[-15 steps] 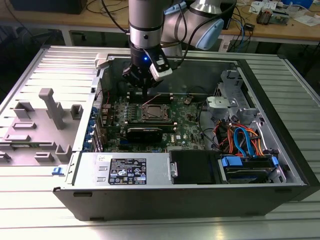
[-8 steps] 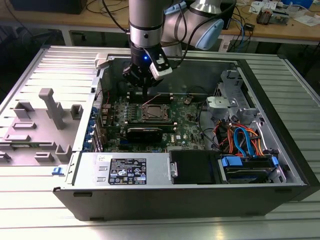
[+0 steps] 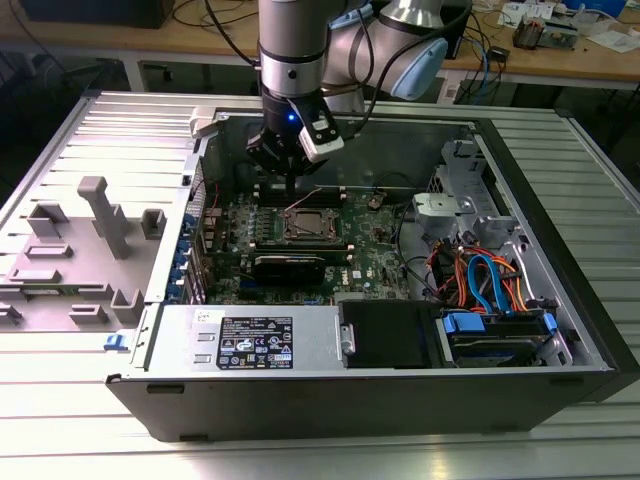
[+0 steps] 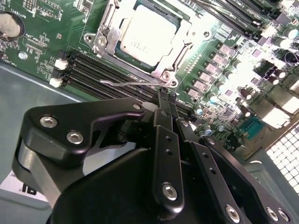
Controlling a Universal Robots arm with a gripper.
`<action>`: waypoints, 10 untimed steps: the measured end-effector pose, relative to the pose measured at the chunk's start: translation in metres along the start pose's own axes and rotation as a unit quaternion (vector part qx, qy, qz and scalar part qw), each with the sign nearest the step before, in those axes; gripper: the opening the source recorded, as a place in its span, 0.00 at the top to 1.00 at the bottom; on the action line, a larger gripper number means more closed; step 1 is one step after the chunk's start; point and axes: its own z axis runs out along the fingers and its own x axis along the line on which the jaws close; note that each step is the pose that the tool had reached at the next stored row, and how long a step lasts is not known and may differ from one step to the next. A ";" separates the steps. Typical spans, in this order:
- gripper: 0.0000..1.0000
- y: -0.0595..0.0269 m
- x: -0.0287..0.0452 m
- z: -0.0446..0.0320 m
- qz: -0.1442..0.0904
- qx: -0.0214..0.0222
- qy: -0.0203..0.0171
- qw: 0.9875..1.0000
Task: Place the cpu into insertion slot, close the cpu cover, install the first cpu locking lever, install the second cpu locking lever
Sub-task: 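Install the first cpu locking lever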
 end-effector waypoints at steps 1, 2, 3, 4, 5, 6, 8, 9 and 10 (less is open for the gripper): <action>0.89 0.0000 -0.0010 0.0002 0.002 0.000 0.000 1.000; 0.89 0.0001 -0.0020 0.0003 0.002 0.000 0.000 1.000; 0.89 0.0001 -0.0028 0.0002 0.002 0.000 0.000 1.000; 0.89 0.0001 -0.0035 0.0003 0.002 0.000 0.000 1.000; 0.89 0.0002 -0.0046 0.0003 0.002 0.000 0.000 1.000; 0.89 0.0003 -0.0050 0.0004 0.003 0.000 0.000 1.000; 0.89 0.0006 -0.0053 0.0004 0.003 0.000 -0.003 1.000; 0.89 0.0008 -0.0053 0.0004 0.002 0.000 -0.005 1.000; 0.89 0.0010 -0.0053 0.0005 0.002 0.000 -0.007 1.000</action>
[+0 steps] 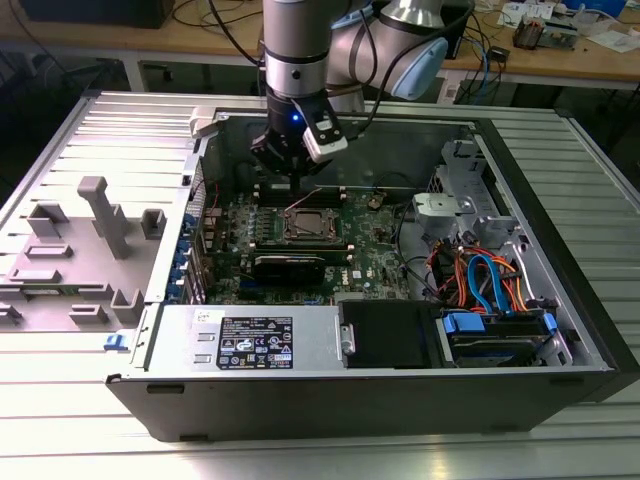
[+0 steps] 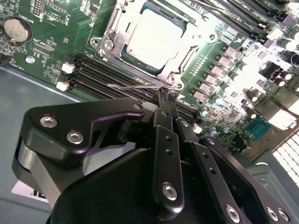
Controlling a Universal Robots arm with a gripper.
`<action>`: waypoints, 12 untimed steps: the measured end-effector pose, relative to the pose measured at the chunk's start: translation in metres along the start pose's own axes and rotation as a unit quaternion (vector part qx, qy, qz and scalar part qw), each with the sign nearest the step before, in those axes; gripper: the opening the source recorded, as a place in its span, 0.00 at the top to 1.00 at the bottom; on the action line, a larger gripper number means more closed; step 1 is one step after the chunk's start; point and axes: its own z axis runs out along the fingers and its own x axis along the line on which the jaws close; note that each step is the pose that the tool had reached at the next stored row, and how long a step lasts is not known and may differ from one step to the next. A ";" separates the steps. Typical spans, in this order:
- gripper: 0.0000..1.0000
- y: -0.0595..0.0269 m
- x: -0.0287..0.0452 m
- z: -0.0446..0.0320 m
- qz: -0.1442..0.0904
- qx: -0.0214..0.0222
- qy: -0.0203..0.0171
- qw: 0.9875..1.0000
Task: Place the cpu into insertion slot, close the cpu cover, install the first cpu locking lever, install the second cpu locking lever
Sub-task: 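Install the first cpu locking lever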
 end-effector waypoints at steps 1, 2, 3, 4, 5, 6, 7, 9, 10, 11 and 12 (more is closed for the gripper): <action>0.89 0.0001 0.0000 0.0001 0.000 0.000 -0.002 1.000; 0.89 0.0002 0.0000 0.0003 0.001 0.000 -0.002 1.000; 0.89 0.0004 0.0000 0.0006 0.004 0.000 -0.003 1.000; 0.89 0.0007 0.0000 0.0009 0.006 0.000 -0.003 1.000; 0.89 0.0009 -0.0002 0.0011 0.008 0.000 -0.003 1.000; 0.89 0.0009 -0.0002 0.0011 0.009 0.000 -0.003 1.000; 0.89 0.0009 -0.0003 0.0011 0.009 0.000 -0.003 1.000; 0.89 0.0009 -0.0003 0.0025 0.009 0.000 -0.003 1.000; 0.89 0.0009 -0.0003 0.0025 0.009 0.000 -0.003 1.000; 0.89 0.0009 -0.0003 0.0025 0.009 0.000 -0.003 1.000; 0.89 0.0009 -0.0003 0.0025 0.009 0.000 -0.003 1.000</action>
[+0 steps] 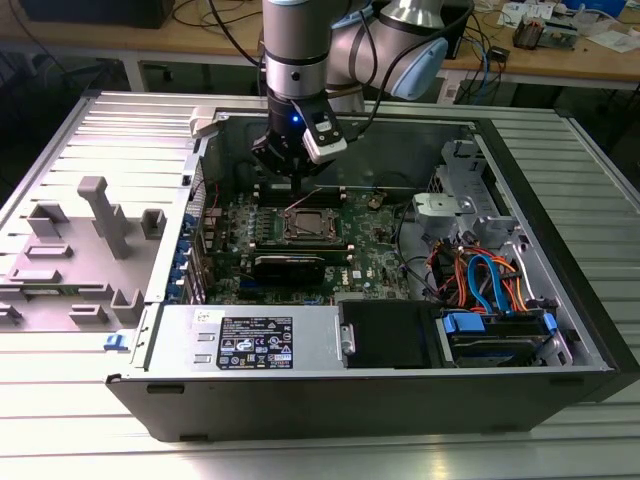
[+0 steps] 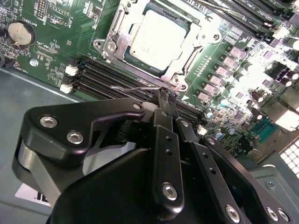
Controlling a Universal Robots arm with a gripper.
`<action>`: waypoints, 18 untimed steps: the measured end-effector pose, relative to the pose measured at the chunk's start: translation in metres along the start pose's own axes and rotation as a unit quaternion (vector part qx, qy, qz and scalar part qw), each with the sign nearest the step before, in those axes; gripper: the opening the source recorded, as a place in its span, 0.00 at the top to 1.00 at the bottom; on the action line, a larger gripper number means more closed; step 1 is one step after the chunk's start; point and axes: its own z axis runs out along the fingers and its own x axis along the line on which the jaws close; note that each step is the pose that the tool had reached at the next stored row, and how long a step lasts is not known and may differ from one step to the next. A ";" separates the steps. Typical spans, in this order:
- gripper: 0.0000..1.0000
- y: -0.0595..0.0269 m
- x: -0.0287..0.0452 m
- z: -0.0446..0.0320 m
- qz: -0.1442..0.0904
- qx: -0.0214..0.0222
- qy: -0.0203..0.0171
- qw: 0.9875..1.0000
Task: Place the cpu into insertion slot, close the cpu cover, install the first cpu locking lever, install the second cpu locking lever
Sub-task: 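Install the first cpu locking lever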
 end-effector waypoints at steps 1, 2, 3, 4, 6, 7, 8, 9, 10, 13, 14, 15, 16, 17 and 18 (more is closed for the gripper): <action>0.89 0.0000 0.0000 0.0000 0.000 0.000 0.000 1.000; 0.89 0.0000 0.0000 0.0000 0.000 0.000 0.000 1.000; 0.89 0.0000 0.0000 0.0000 0.000 0.000 0.000 1.000; 0.89 0.0000 0.0000 0.0000 0.000 0.000 0.000 1.000; 0.89 0.0000 0.0000 0.0000 0.000 0.000 0.000 1.000; 0.89 0.0000 0.0000 0.0001 0.000 0.000 0.000 1.000; 0.89 0.0000 -0.0003 0.0004 0.000 0.000 0.000 1.000; 0.89 0.0001 -0.0013 0.0008 0.000 0.000 0.000 1.000; 0.89 0.0002 -0.0019 0.0010 0.000 0.000 0.000 1.000; 0.89 0.0012 -0.0038 0.0017 0.000 0.001 0.000 1.000; 0.89 0.0014 -0.0043 0.0019 0.000 0.001 0.000 1.000; 0.89 0.0017 -0.0050 0.0020 0.000 0.001 0.000 1.000; 0.89 0.0018 -0.0056 0.0022 0.000 0.001 0.000 1.000; 0.89 0.0020 -0.0060 0.0023 0.000 0.001 0.000 1.000; 0.89 0.0021 -0.0066 0.0023 0.000 0.001 0.000 1.000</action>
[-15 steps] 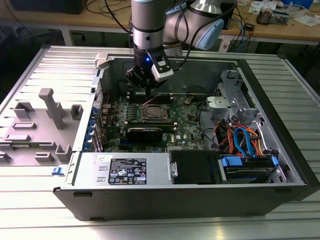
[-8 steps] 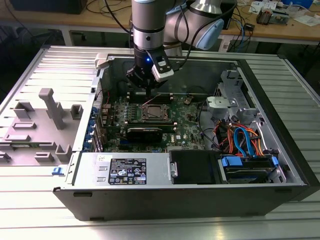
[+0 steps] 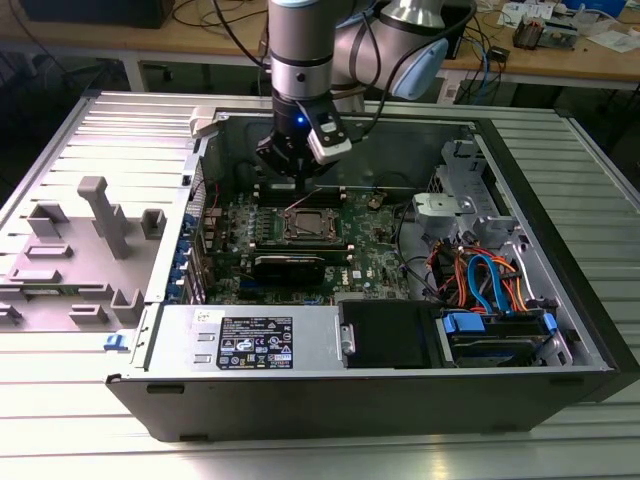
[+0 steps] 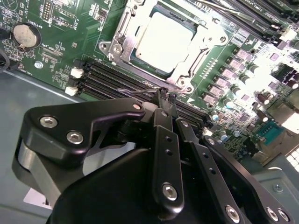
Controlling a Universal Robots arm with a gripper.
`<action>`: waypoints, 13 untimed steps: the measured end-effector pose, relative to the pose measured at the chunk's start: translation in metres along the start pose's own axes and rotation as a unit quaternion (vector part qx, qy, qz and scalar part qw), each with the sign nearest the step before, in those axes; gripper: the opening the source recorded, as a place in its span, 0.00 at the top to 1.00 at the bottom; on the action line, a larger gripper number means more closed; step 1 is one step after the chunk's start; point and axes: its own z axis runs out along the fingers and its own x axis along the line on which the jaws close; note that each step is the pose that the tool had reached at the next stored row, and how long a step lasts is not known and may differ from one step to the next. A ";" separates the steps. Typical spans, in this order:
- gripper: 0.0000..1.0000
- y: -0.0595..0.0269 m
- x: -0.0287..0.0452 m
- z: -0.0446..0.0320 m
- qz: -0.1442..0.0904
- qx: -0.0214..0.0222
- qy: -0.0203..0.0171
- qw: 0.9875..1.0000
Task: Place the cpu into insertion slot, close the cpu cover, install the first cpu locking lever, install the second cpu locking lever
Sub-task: 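Install the first cpu locking lever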
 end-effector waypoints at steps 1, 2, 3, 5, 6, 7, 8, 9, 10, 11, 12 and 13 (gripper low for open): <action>0.89 0.0002 -0.0007 0.0001 0.000 0.000 0.000 1.000; 0.89 0.0003 -0.0015 0.0002 0.000 0.000 0.000 1.000; 0.89 0.0008 -0.0027 0.0005 0.000 0.000 0.000 1.000; 0.89 0.0013 -0.0041 0.0009 0.000 0.000 0.000 1.000; 0.89 0.0014 -0.0049 0.0012 0.000 0.000 0.000 1.000; 0.89 0.0015 -0.0057 0.0014 0.000 0.000 0.000 1.000; 0.89 0.0015 -0.0064 0.0017 0.000 0.000 0.000 1.000; 0.89 0.0016 -0.0072 0.0020 0.000 0.000 0.000 1.000; 0.89 0.0017 -0.0083 0.0027 0.000 0.000 0.000 1.000; 0.89 0.0017 -0.0089 0.0032 0.000 0.000 0.000 1.000; 0.89 0.0017 -0.0095 0.0038 0.000 0.000 0.000 1.000; 0.89 0.0017 -0.0100 0.0046 0.000 0.000 0.000 1.000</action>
